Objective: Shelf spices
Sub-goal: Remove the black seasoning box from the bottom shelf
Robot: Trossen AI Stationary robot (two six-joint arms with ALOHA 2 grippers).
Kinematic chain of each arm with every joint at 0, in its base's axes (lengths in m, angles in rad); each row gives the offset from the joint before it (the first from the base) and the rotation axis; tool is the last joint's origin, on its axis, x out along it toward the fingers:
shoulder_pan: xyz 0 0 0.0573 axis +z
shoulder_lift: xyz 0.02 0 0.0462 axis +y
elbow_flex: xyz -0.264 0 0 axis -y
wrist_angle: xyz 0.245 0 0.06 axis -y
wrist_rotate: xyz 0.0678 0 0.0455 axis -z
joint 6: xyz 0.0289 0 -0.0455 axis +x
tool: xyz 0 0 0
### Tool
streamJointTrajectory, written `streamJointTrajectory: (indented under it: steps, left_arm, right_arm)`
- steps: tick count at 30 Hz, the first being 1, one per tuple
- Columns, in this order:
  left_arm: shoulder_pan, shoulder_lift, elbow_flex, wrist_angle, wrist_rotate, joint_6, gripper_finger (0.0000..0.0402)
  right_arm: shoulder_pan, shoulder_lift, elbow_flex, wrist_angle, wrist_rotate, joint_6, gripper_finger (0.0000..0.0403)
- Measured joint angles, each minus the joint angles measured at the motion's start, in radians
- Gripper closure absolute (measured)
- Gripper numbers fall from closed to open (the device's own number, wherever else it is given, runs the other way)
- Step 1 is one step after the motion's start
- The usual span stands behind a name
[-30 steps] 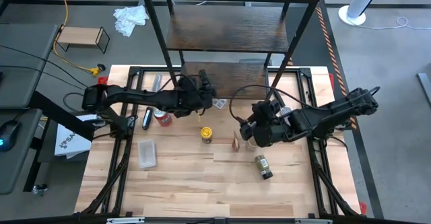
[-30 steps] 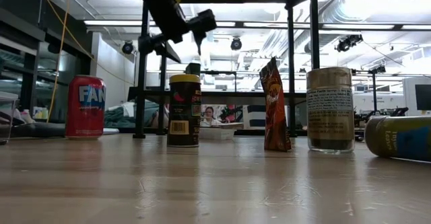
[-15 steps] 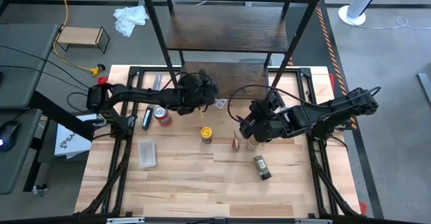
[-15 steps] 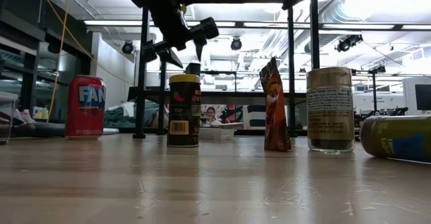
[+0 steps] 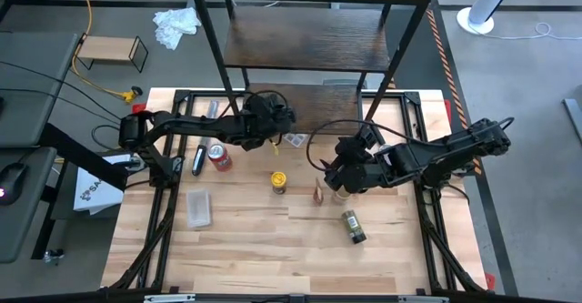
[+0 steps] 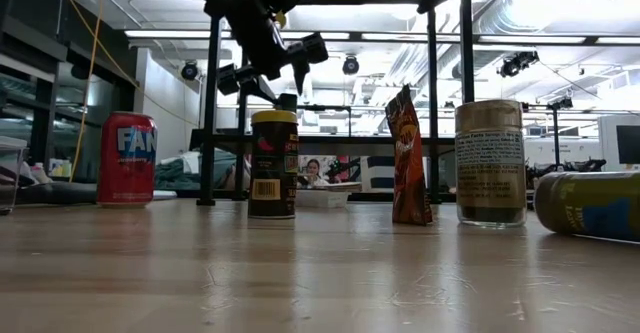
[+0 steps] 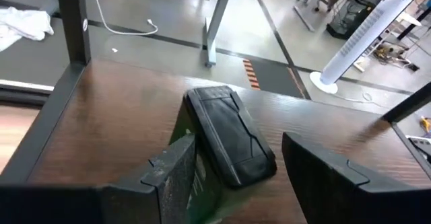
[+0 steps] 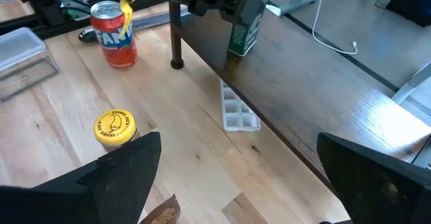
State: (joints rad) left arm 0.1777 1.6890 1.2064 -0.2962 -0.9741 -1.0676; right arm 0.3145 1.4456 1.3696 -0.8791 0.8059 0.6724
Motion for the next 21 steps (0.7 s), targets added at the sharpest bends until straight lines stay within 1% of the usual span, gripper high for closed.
streamJointTrajectory:
  steps: [8,11,18,21]
  left_arm:
    - [0.05,0.0,0.0,-0.004,0.01,0.015,0.0188]
    - [0.067,0.0,0.0,-0.007,0.034,0.031,0.0188]
    - [0.066,0.021,-0.001,-0.031,0.09,0.019,0.0188]
    - [0.064,0.032,-0.001,-0.055,0.084,-0.009,0.0188]
  right_arm:
    - [0.0,0.0,0.0,0.0,-0.01,0.0,0.0009]
    - [0.0,0.0,0.0,0.0,-0.014,0.0,0.0009]
    - [0.0,0.0,0.0,0.001,-0.013,0.005,0.0009]
    - [0.0,0.0,0.0,0.001,-0.014,0.007,0.0009]
